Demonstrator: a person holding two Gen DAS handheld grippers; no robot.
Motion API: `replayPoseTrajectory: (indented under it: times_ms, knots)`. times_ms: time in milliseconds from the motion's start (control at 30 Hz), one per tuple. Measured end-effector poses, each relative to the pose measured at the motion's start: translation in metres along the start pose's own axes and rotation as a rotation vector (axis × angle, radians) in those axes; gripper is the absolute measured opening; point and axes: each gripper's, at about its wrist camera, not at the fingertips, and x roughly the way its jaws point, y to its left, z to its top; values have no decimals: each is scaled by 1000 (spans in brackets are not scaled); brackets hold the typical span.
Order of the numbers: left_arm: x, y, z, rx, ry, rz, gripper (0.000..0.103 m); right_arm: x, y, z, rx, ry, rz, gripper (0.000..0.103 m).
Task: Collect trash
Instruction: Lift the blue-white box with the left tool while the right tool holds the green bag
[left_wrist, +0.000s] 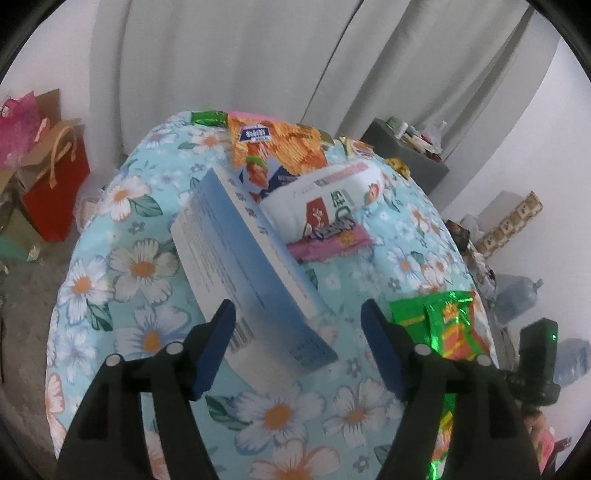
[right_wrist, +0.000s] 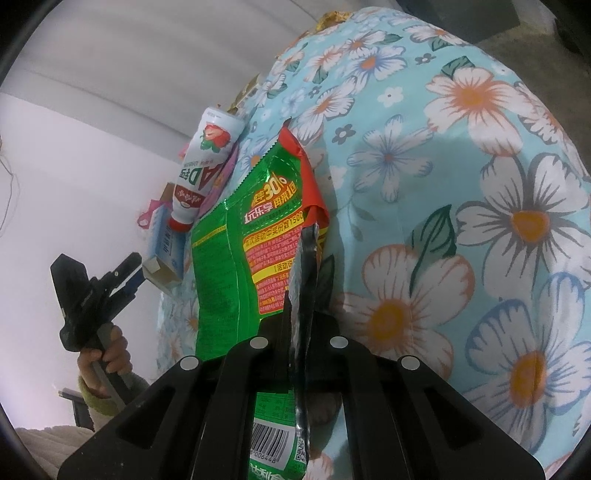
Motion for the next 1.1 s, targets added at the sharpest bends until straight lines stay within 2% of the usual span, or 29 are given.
replayPoseTrajectory:
  times_ms: [200, 267, 333, 367, 433, 733, 900, 1100]
  knots:
    - [14, -8, 13, 29, -37, 61, 72, 0, 0, 0, 0, -1, 0, 4]
    - [22, -9, 18, 51, -48, 126, 72, 0, 0, 0, -1, 0, 0, 4]
    - [27, -6, 20, 62, -53, 156, 72, -1, -1, 0, 1, 1, 3, 4]
    - [28, -4, 20, 59, -53, 162, 70, -2, -2, 0, 4, 1, 6, 4]
    - [27, 3, 19, 44, -54, 168, 59, -2, -3, 0, 9, 0, 12, 4]
    - [-4, 24, 9, 25, -74, 118, 41, -5, 4, -1, 4, -19, 21, 2]
    - [-22, 34, 2, -25, -79, 48, 35, -13, 14, -3, -10, -38, 48, 1]
    - [-53, 31, -8, -36, -112, -24, 32, -25, 32, -7, -50, -58, 69, 0]
